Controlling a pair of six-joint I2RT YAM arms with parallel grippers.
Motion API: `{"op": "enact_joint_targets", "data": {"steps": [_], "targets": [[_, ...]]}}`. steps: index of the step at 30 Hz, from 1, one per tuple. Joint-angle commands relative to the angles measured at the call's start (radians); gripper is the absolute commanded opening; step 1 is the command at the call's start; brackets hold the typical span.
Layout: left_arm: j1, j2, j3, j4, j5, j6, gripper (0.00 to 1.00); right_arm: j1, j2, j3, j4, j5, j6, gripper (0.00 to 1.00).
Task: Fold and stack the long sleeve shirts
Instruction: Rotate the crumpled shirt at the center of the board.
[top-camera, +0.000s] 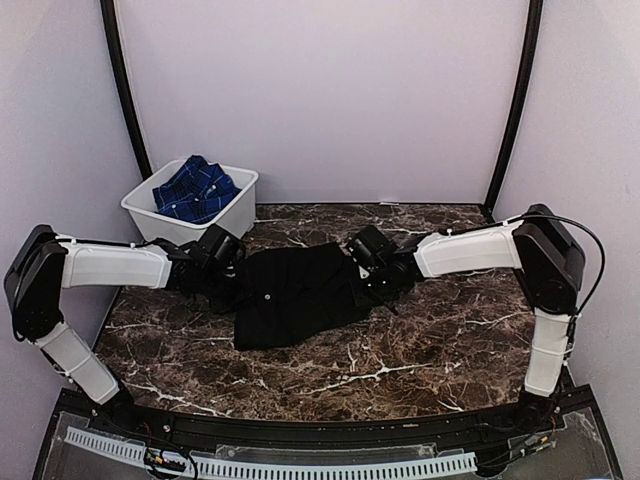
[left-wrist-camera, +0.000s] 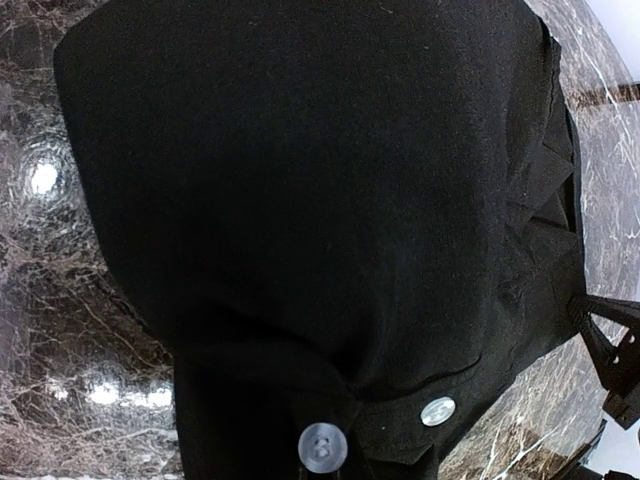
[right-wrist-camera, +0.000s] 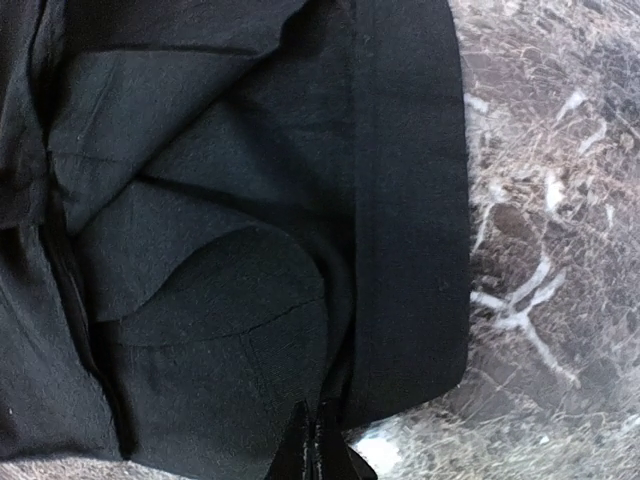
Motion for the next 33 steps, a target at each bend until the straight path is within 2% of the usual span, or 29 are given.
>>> {"op": "enact_joint_targets", "data": {"steps": [1,7,9,11,12,13,14,15,16,17,21,25,29,33], "targets": [[-0.023,0.003,0.001,-0.049,0.057,0.038,0.00,-0.065,-0.006,0.038,-0.011,0.036,-0.024,0.00],[-0.122,0.027,0.045,-0.019,0.120,-0.008,0.02,-0.218,0.007,0.155,-0.058,0.051,-0.108,0.00],[-0.179,0.060,0.088,-0.005,0.133,-0.016,0.09,-0.277,0.033,0.217,-0.067,0.044,-0.123,0.00],[-0.235,0.104,0.145,-0.013,0.136,-0.009,0.21,-0.308,0.072,0.296,-0.090,0.035,-0.138,0.00],[-0.265,0.114,0.162,-0.020,0.133,-0.006,0.31,-0.314,0.093,0.339,-0.111,0.036,-0.147,0.00],[-0.275,0.128,0.192,-0.037,0.125,0.003,0.42,-0.314,0.114,0.392,-0.133,0.043,-0.164,0.07],[-0.293,0.128,0.202,-0.053,0.120,0.012,0.47,-0.313,0.123,0.420,-0.153,0.039,-0.172,0.18],[-0.297,0.123,0.218,-0.061,0.109,0.016,0.56,-0.310,0.120,0.430,-0.161,0.038,-0.180,0.31],[-0.300,0.104,0.227,-0.078,0.093,0.024,0.60,-0.307,0.109,0.424,-0.162,0.041,-0.187,0.43],[-0.300,0.093,0.231,-0.086,0.078,0.030,0.65,-0.302,0.095,0.409,-0.161,0.046,-0.193,0.51],[-0.296,0.039,0.265,-0.151,-0.015,0.077,0.69,-0.276,0.002,0.285,-0.134,0.045,-0.198,0.63],[-0.237,0.070,0.328,-0.210,-0.069,0.154,0.69,-0.260,-0.076,0.132,-0.101,0.010,-0.165,0.65],[-0.148,0.201,0.435,-0.171,-0.050,0.288,0.69,-0.265,-0.138,-0.031,-0.037,-0.014,-0.109,0.61],[-0.088,0.382,0.644,-0.158,-0.076,0.429,0.70,-0.275,-0.166,-0.137,0.046,-0.097,-0.056,0.60]]}}
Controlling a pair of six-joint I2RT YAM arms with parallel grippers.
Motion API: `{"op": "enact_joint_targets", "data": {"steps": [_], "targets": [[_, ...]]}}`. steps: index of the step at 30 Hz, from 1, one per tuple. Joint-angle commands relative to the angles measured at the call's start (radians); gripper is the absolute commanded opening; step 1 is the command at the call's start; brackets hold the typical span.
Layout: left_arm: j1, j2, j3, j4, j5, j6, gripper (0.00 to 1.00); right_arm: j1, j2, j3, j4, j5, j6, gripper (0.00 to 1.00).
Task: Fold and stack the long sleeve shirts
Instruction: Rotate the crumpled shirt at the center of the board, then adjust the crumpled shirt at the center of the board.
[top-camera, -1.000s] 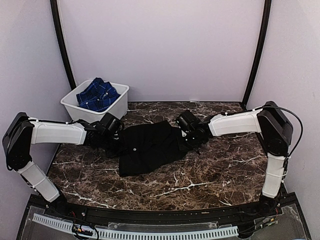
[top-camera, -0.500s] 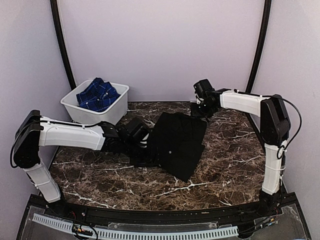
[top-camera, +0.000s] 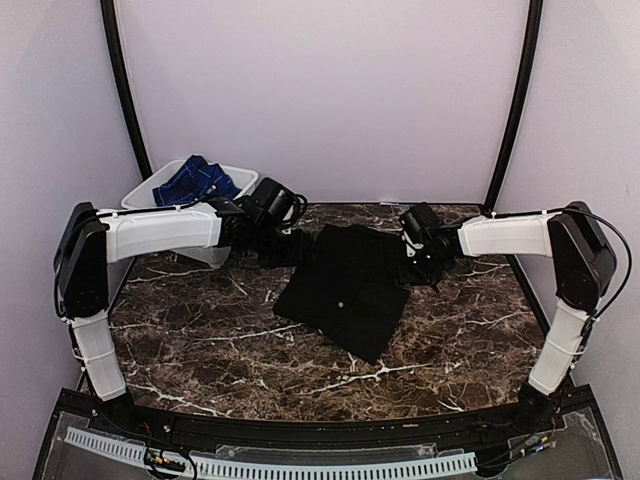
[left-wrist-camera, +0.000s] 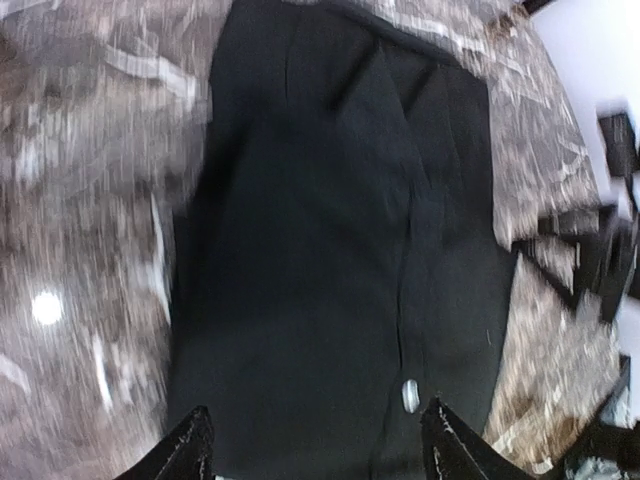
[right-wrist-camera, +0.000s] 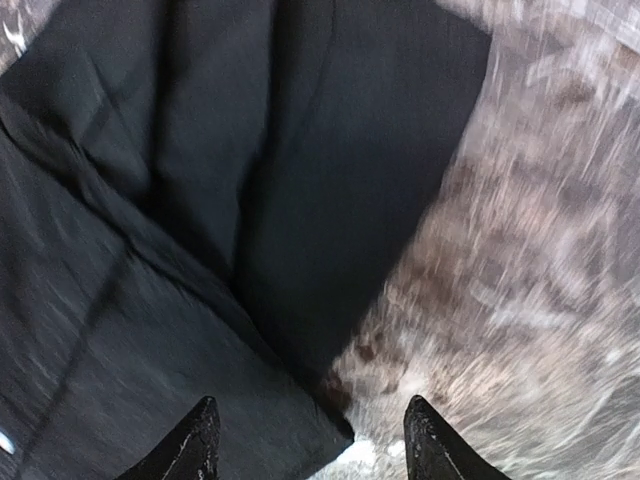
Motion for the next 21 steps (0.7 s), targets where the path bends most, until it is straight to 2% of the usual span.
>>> {"op": "enact_joint_targets", "data": {"steps": [1,6,9,15,17,18,20,21], "targets": [[0.060,0.173,0.188,0.015,-0.022,0.200,0.70,-0.013,-0.036,-0.101,0.126,-0.097,0.079,0.60],[0.097,0.357,0.358,0.071,-0.009,0.262,0.70,-0.033,-0.037,-0.150,0.194,-0.169,0.115,0.60],[0.106,0.445,0.435,0.066,-0.005,0.273,0.69,-0.039,-0.035,-0.164,0.211,-0.183,0.135,0.56],[0.109,0.543,0.568,0.046,0.070,0.273,0.62,-0.041,-0.032,-0.188,0.245,-0.223,0.160,0.48],[0.109,0.550,0.580,0.049,0.077,0.267,0.54,-0.040,-0.032,-0.194,0.253,-0.227,0.165,0.43],[0.109,0.553,0.584,0.047,0.079,0.265,0.44,-0.040,-0.033,-0.193,0.254,-0.227,0.167,0.40],[0.109,0.552,0.599,0.038,0.082,0.263,0.30,-0.040,-0.037,-0.189,0.247,-0.224,0.163,0.32],[0.109,0.551,0.608,0.029,0.086,0.261,0.27,-0.041,-0.041,-0.187,0.241,-0.218,0.161,0.27]]}}
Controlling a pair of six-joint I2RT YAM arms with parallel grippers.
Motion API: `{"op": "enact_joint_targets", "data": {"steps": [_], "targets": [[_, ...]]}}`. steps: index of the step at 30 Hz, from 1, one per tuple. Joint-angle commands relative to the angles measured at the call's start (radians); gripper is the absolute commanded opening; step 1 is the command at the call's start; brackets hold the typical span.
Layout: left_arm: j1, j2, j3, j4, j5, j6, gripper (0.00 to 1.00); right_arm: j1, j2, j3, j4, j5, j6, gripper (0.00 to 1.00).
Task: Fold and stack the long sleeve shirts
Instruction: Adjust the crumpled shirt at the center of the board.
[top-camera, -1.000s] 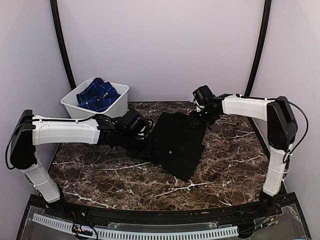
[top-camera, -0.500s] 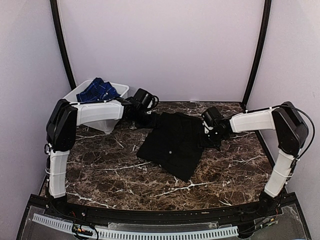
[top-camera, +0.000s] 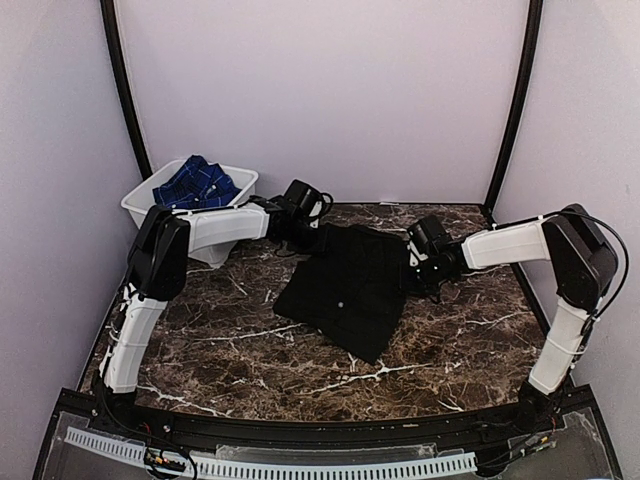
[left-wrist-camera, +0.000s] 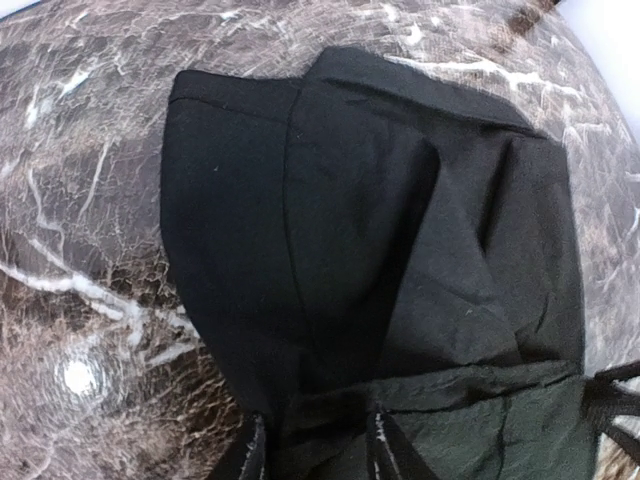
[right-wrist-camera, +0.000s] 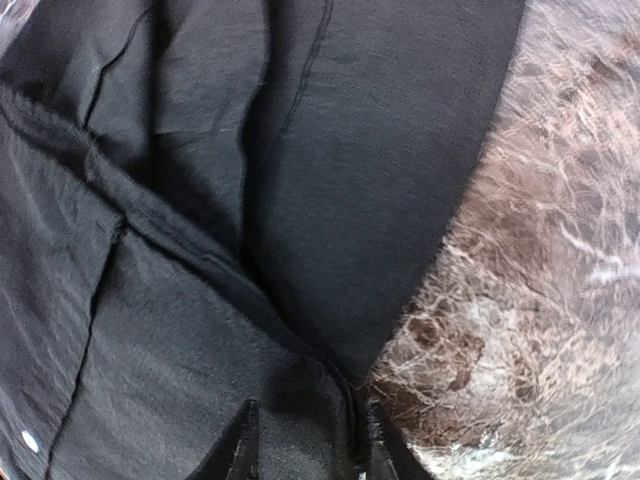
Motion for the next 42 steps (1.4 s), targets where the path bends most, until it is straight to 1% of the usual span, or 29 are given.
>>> {"op": "enact_joint_targets", "data": {"steps": [1,2,3,4,6,9,11,13,15,16,20,22,24,25,26,27,28,29,30,31,32,33,34,36,38,39,40,41,42], "targets": [[0.002,-0.018,0.056,-0.026,0.032,0.008,0.23,-0.005,-0.038,-0.001,0.023,-0.005,0.007,0.22],[0.000,-0.024,0.058,-0.028,0.035,0.009,0.20,-0.004,-0.043,0.003,0.019,-0.001,0.003,0.18],[0.001,-0.027,0.058,-0.029,0.038,0.010,0.14,-0.003,-0.049,0.005,0.014,0.001,0.000,0.12],[0.000,-0.031,0.058,-0.030,0.040,0.012,0.11,-0.003,-0.053,0.009,0.008,0.002,-0.004,0.07],[0.000,-0.039,0.056,-0.035,0.043,0.013,0.03,-0.001,-0.061,0.022,-0.010,0.007,-0.012,0.00],[0.000,-0.068,0.045,-0.041,0.038,0.013,0.01,0.018,-0.080,0.046,-0.051,0.047,-0.031,0.00],[0.000,-0.091,0.025,-0.034,0.037,0.015,0.01,0.029,-0.091,0.059,-0.069,0.058,-0.041,0.00],[0.000,-0.106,0.007,-0.026,0.039,0.017,0.03,0.040,-0.104,0.071,-0.084,0.071,-0.053,0.00],[0.000,-0.114,0.002,-0.033,0.038,0.019,0.03,0.055,-0.111,0.092,-0.103,0.086,-0.065,0.00],[0.000,-0.118,0.001,-0.037,0.039,0.018,0.00,0.064,-0.114,0.104,-0.114,0.090,-0.072,0.00],[0.000,-0.173,-0.047,-0.054,0.066,0.003,0.00,0.131,-0.140,0.151,-0.161,0.110,-0.100,0.00],[-0.001,-0.237,-0.119,-0.046,0.091,-0.014,0.00,0.169,-0.163,0.161,-0.179,0.102,-0.107,0.00],[-0.011,-0.332,-0.235,-0.024,0.107,-0.034,0.00,0.216,-0.197,0.157,-0.192,0.097,-0.106,0.00],[-0.022,-0.413,-0.338,-0.004,0.117,-0.049,0.00,0.244,-0.215,0.150,-0.198,0.093,-0.101,0.00],[-0.039,-0.503,-0.393,0.008,0.124,-0.059,0.00,0.281,-0.235,0.142,-0.204,0.082,-0.091,0.00],[-0.047,-0.546,-0.505,0.022,0.138,-0.082,0.00,0.316,-0.256,0.128,-0.207,0.071,-0.079,0.00],[-0.074,-0.638,-0.559,0.026,0.142,-0.094,0.00,0.353,-0.278,0.114,-0.209,0.067,-0.064,0.00],[-0.092,-0.687,-0.672,0.027,0.141,-0.118,0.00,0.394,-0.300,0.092,-0.207,0.066,-0.044,0.00],[-0.130,-0.775,-0.723,0.024,0.135,-0.131,0.00,0.442,-0.328,0.068,-0.197,0.053,-0.027,0.00],[-0.150,-0.820,-0.829,0.011,0.125,-0.164,0.00,0.488,-0.344,0.041,-0.188,0.035,-0.007,0.00],[-0.185,-0.901,-0.928,-0.009,0.126,-0.185,0.00,0.541,-0.356,0.014,-0.179,0.023,0.015,0.00],[-0.202,-0.937,-0.973,-0.020,0.135,-0.235,0.00,0.593,-0.361,-0.011,-0.171,0.013,0.041,0.00],[-0.233,-1.007,-1.061,-0.045,0.138,-0.262,0.00,0.645,-0.362,-0.035,-0.165,0.007,0.066,0.00],[-0.277,-1.099,-1.160,-0.103,0.112,-0.330,0.00,0.742,-0.356,-0.069,-0.153,0.002,0.113,0.00],[-0.294,-1.167,-1.225,-0.163,0.088,-0.382,0.03,0.807,-0.346,-0.093,-0.152,0.011,0.158,0.00],[-0.296,-1.186,-1.236,-0.184,0.078,-0.401,0.05,0.817,-0.347,-0.111,-0.151,0.014,0.179,0.04],[-0.297,-1.214,-1.250,-0.214,0.061,-0.410,0.13,0.820,-0.354,-0.126,-0.146,0.014,0.195,0.10],[-0.297,-1.226,-1.251,-0.225,0.056,-0.412,0.19,0.820,-0.367,-0.134,-0.145,0.029,0.203,0.21],[-0.298,-1.241,-1.245,-0.247,0.040,-0.413,0.35,0.820,-0.382,-0.137,-0.153,0.052,0.211,0.34]]}}
